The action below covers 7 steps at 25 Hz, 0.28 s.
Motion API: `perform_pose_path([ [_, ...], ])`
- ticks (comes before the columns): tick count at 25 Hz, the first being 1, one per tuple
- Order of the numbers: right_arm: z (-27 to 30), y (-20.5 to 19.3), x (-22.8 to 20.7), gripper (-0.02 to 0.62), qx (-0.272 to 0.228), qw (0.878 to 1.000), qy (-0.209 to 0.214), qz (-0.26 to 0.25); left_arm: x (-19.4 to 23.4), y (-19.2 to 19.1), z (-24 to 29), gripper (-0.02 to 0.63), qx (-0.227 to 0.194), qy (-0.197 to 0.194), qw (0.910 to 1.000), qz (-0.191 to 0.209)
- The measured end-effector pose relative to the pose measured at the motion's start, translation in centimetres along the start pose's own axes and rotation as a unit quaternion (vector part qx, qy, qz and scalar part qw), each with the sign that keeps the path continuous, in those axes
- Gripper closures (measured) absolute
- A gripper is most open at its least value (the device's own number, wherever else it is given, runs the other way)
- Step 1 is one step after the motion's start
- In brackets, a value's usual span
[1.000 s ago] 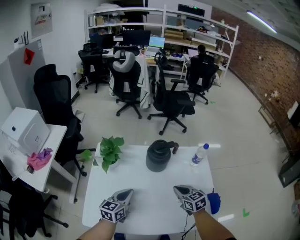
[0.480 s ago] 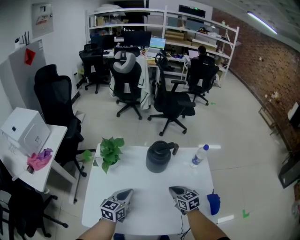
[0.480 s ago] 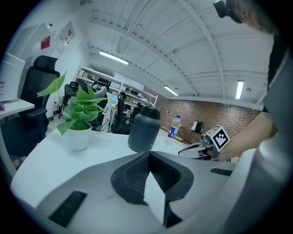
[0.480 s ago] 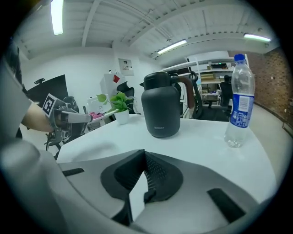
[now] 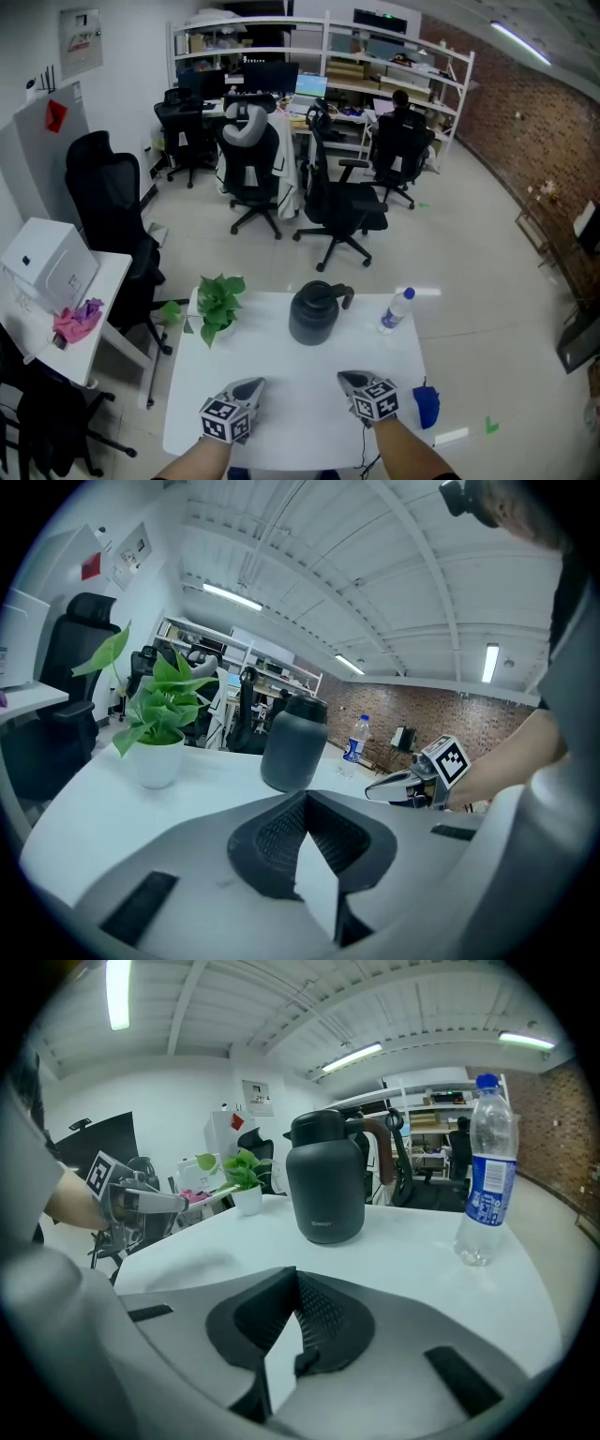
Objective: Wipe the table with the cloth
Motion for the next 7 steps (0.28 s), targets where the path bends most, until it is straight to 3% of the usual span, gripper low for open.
perform_pose_path([
  [7,0.16,0.14,0.00,0.592,-0.001,1.000,0.002,0.000,-0.08,0.06,0.22,0.607,0.001,-0.003,1.0000,0.001],
])
Point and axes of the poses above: the fingertips, and each gripper's own axes: z forward along the fingers, x to its left, y out of its top, the point moved 1 cm from there along -z, backward along the fingers, and after that the axes turned 14 degrees about -x, right-handed, at the moved point
